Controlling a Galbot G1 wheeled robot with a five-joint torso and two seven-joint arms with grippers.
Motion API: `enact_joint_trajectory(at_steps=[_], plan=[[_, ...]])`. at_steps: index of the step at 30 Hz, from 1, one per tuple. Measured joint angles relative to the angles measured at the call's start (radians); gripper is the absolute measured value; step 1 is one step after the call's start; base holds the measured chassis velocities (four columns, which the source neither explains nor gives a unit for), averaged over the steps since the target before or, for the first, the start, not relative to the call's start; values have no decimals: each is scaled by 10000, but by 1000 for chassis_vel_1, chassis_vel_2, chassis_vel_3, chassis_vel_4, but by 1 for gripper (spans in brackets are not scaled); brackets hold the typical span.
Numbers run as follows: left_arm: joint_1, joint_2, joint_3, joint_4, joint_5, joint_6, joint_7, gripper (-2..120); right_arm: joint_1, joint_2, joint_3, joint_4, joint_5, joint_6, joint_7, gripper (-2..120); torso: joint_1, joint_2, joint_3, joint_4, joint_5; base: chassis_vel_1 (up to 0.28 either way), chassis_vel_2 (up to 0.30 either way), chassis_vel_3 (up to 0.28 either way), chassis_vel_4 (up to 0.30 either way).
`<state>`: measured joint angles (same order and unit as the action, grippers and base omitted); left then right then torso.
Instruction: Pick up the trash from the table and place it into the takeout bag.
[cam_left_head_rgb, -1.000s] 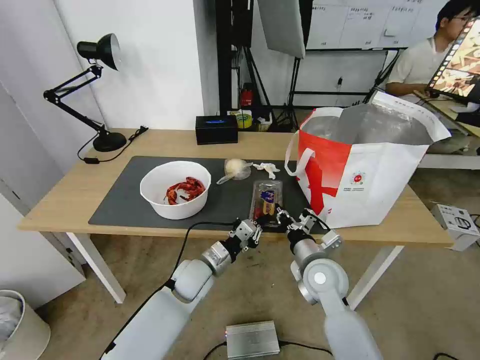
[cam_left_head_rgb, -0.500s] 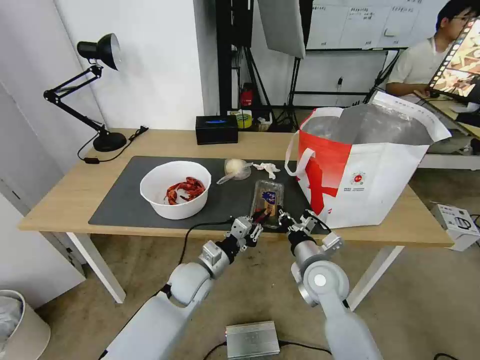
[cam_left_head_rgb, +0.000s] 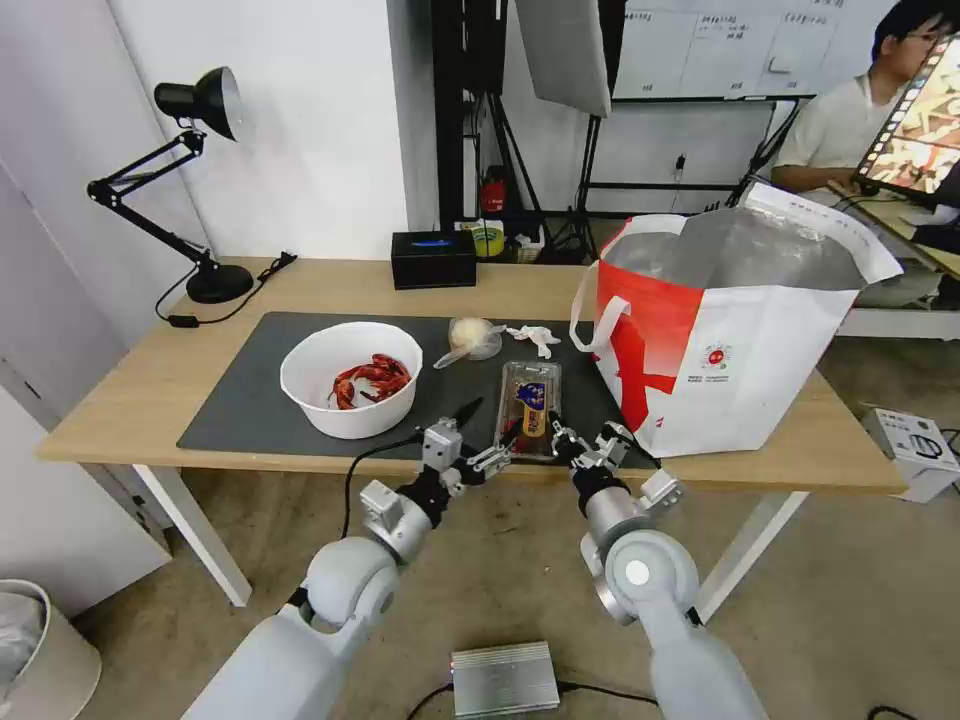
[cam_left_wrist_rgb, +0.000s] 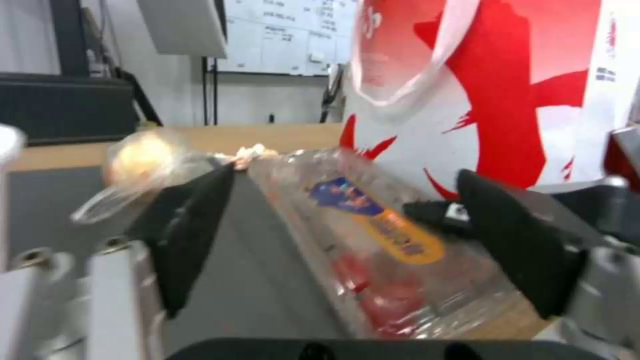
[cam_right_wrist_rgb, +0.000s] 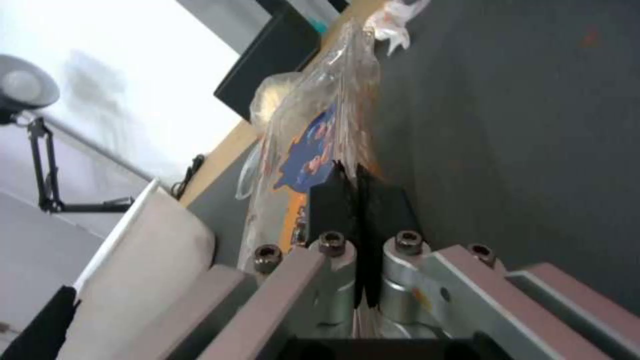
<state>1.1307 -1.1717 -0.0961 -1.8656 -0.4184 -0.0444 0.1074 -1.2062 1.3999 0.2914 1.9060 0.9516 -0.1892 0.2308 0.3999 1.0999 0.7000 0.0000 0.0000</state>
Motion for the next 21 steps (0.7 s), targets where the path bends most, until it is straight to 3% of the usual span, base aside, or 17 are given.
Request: enact_joint_trajectory(at_steps=[5,21], plan=[[385,-34,-190,-163,-31,-21,-103,100,-200,-342,-140,230,-756,305,-324,0,0,0,0,0,1,0,0,0,0],[1150,-182,-805,-437,-50,-73,-193,100,-1077,-1571,8,1570,-2180,976,-1687,0,0,1,0,-1,1,0,0,0,0]])
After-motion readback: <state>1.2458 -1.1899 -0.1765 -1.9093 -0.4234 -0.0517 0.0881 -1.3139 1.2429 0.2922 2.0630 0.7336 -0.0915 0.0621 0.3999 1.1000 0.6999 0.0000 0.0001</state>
